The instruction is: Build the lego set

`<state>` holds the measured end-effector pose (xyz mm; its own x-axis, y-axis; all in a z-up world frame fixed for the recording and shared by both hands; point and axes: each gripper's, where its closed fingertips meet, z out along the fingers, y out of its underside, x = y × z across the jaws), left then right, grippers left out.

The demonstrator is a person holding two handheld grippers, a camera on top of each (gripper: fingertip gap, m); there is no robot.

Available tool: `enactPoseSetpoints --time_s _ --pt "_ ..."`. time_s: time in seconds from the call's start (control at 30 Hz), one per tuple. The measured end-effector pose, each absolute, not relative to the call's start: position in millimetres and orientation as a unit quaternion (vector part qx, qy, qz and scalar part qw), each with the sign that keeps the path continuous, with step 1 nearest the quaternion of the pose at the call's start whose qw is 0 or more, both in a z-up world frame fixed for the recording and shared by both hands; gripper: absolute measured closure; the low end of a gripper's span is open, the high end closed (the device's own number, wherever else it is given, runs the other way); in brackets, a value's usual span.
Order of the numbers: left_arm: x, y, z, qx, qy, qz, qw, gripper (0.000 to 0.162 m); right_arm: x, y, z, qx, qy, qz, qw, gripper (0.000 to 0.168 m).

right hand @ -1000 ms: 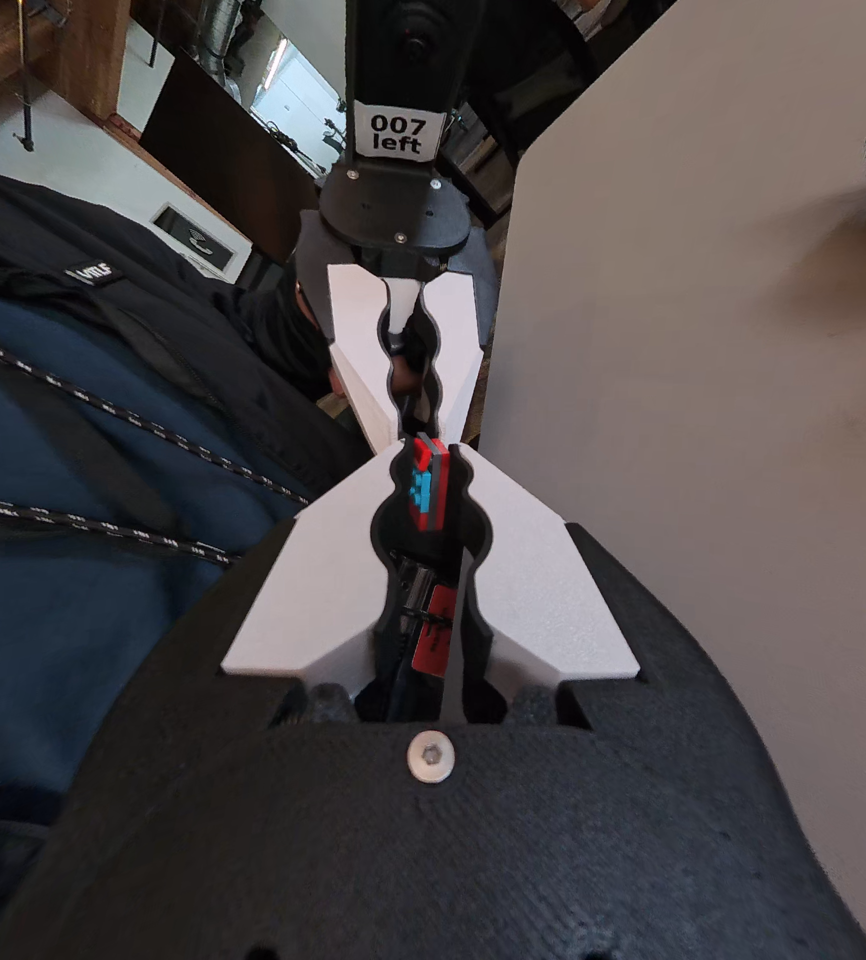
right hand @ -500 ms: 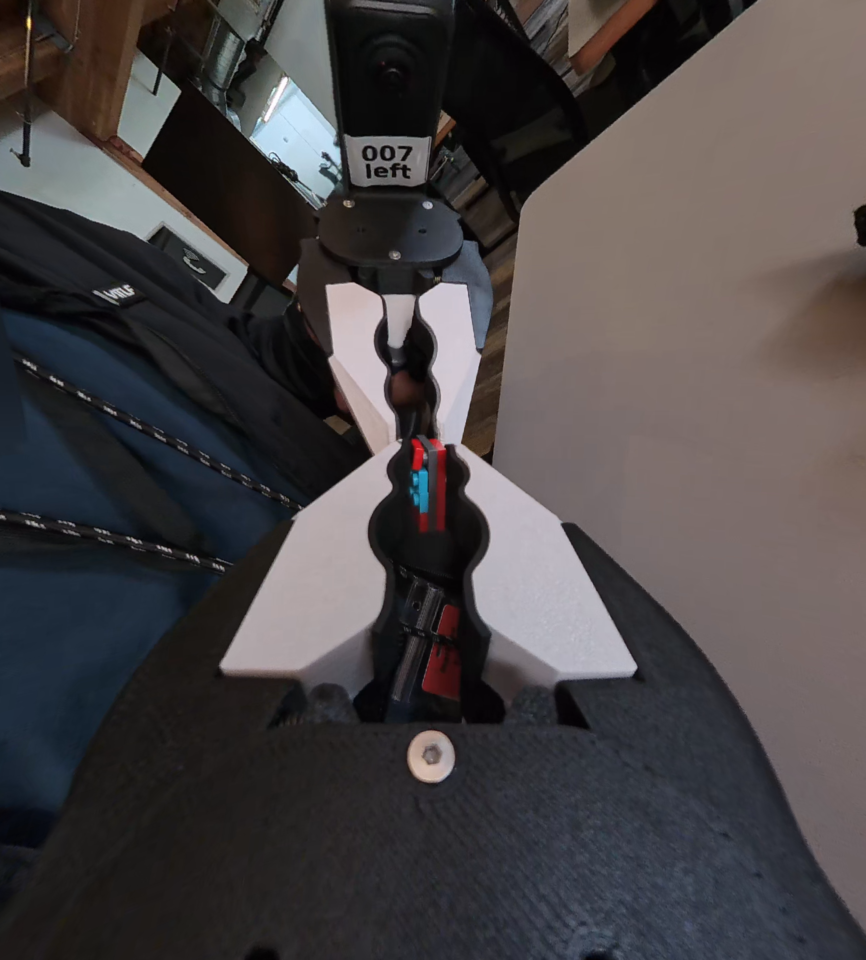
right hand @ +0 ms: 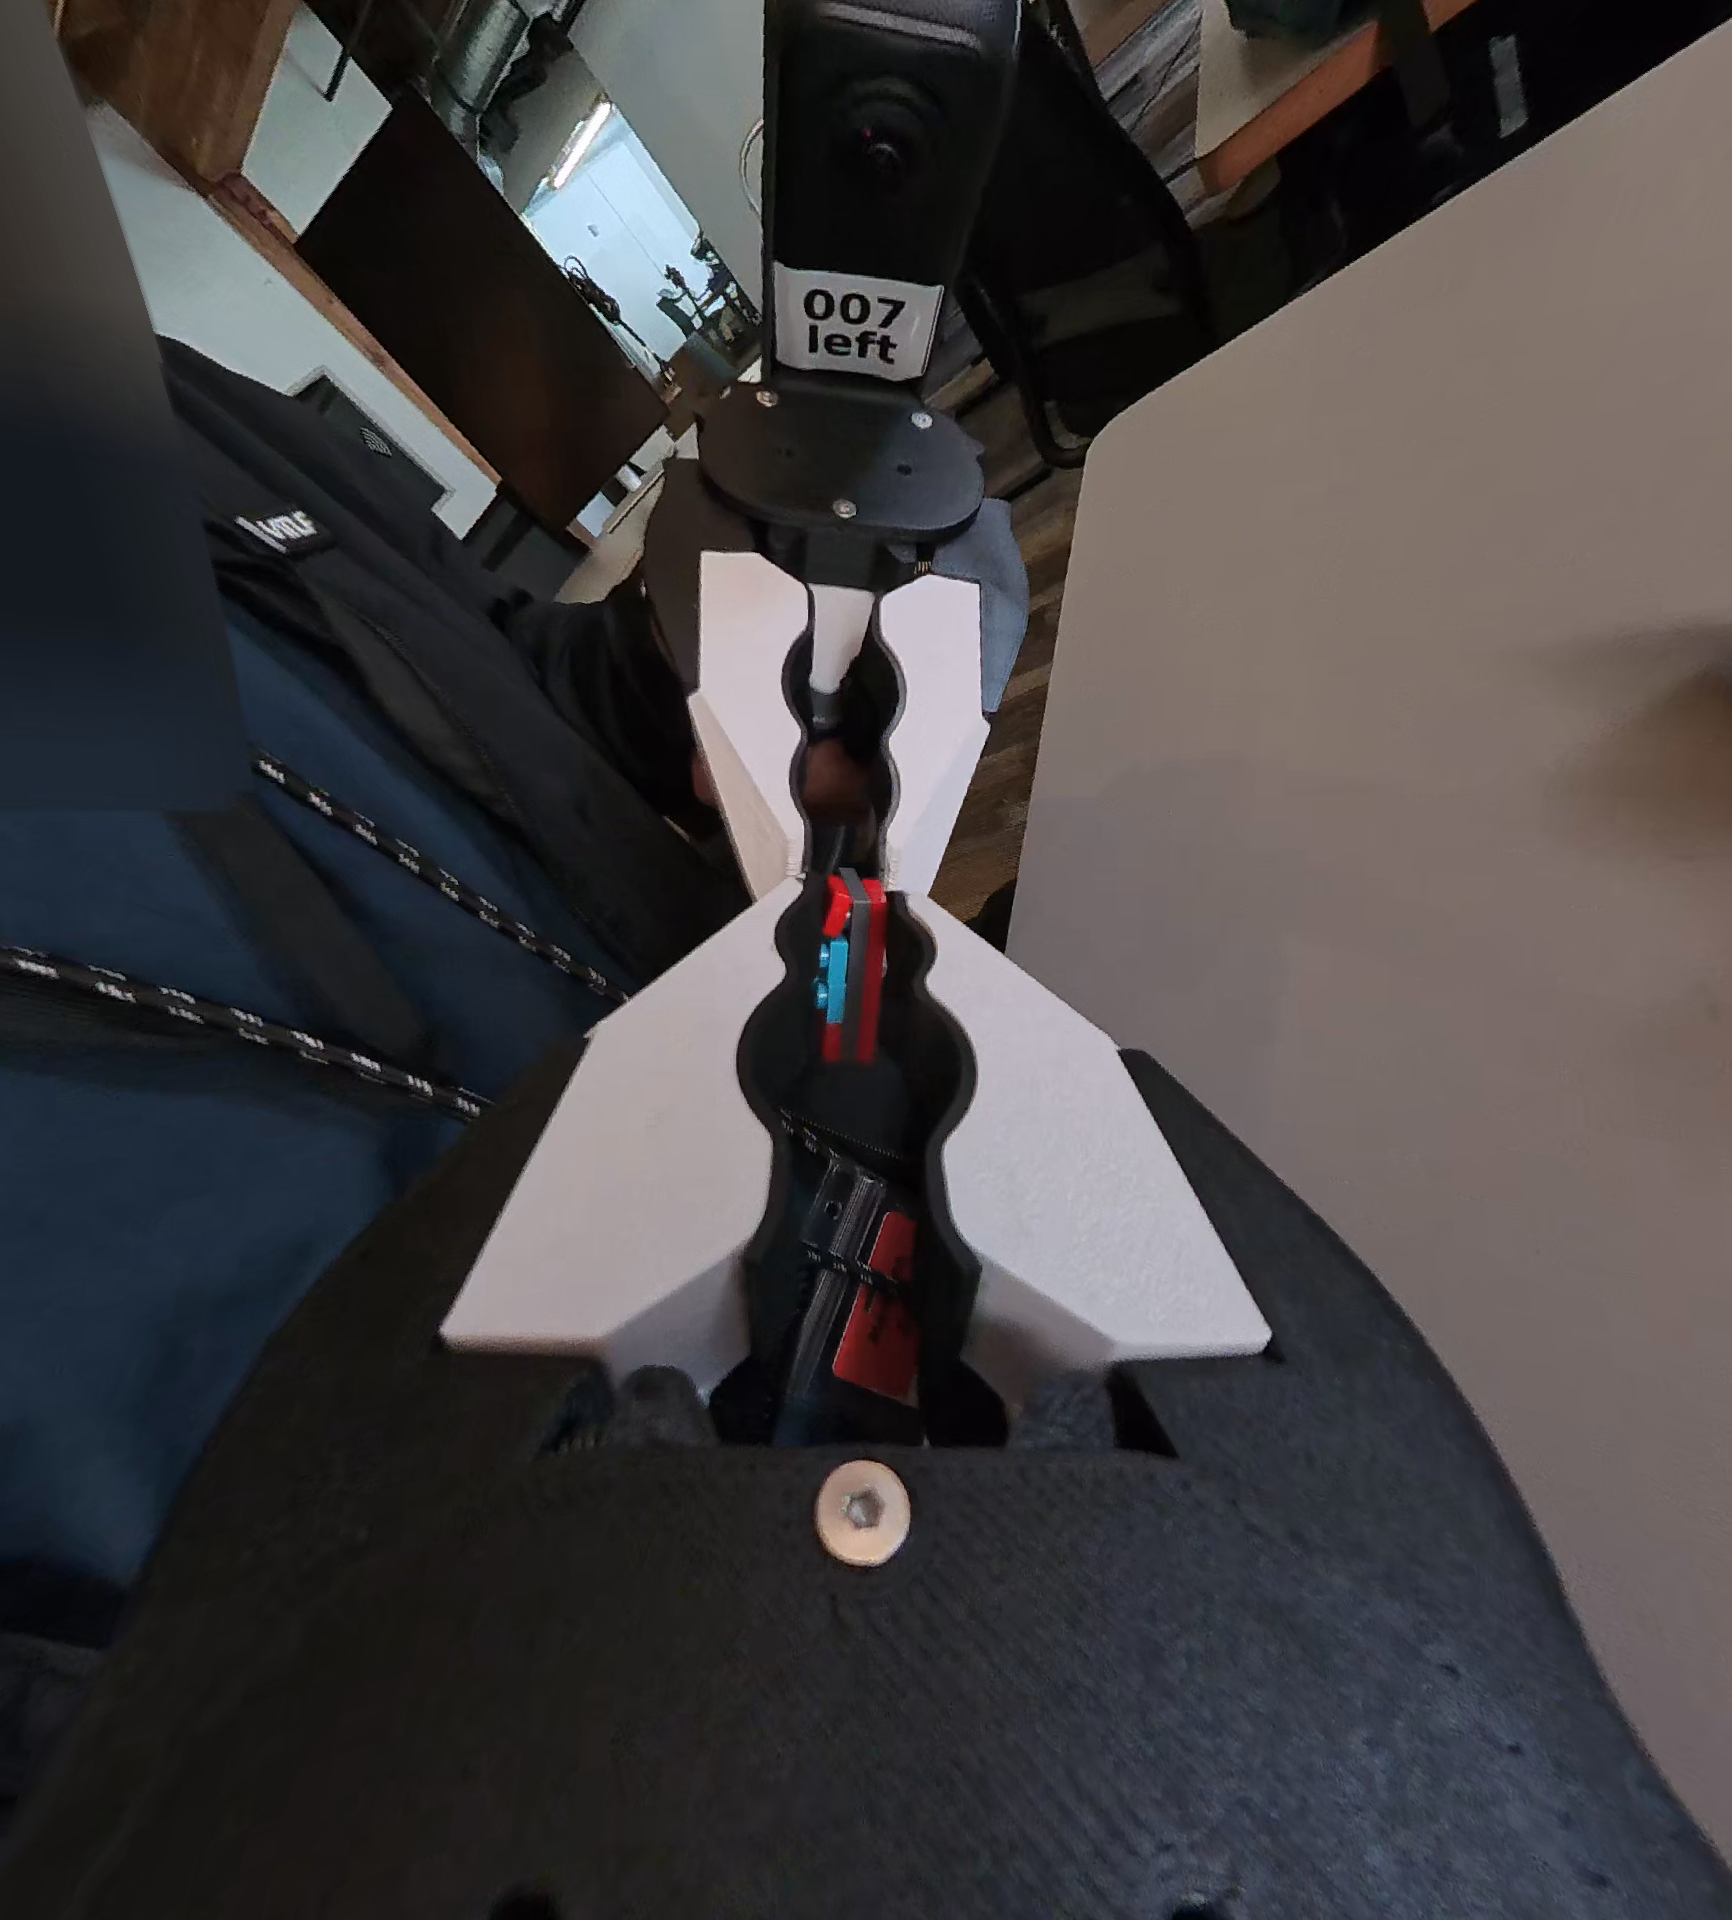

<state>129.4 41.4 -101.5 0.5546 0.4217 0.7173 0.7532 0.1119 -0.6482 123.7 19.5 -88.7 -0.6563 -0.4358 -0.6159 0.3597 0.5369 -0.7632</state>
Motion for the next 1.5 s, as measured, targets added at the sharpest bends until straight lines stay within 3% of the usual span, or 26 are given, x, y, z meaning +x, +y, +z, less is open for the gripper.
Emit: enactPoseSetpoints --time_s 0.63,1.07,1.5 --pt "126.0 39.5 -94.3 -0.644 -0.444 -0.129 0.609 0.151 120.9 19.4 -81.4 -0.033 0.775 -0.51 0.373 0.158" --pt "112.0 24.7 -64.5 -0.507 -0.434 -0.152 0.729 0.149 111.3 17.8 -65.6 0.016 0.719 -0.589 0.37 0.157" --pt "112.5 26.5 -58.2 -0.523 -0.397 -0.084 0.75 0.146 113.1 16.5 -55.5 0.037 0.686 -0.621 0.377 0.157"
